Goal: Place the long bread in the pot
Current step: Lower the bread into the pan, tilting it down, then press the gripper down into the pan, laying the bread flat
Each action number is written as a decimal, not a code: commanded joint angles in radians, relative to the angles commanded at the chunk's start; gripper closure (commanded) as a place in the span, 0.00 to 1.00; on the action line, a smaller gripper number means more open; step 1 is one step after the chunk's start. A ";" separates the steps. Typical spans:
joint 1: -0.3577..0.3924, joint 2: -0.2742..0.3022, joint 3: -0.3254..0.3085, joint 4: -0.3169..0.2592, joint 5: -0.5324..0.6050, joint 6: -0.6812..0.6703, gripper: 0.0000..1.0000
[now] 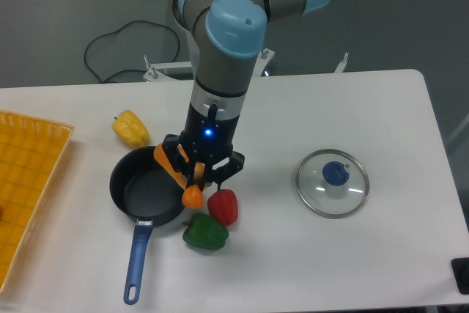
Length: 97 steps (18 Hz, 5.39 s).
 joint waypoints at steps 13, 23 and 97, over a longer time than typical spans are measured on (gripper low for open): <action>-0.034 -0.028 0.000 0.026 0.002 -0.008 0.74; -0.063 -0.060 0.002 0.068 0.015 -0.005 0.74; -0.209 -0.147 -0.037 0.098 0.229 0.043 0.20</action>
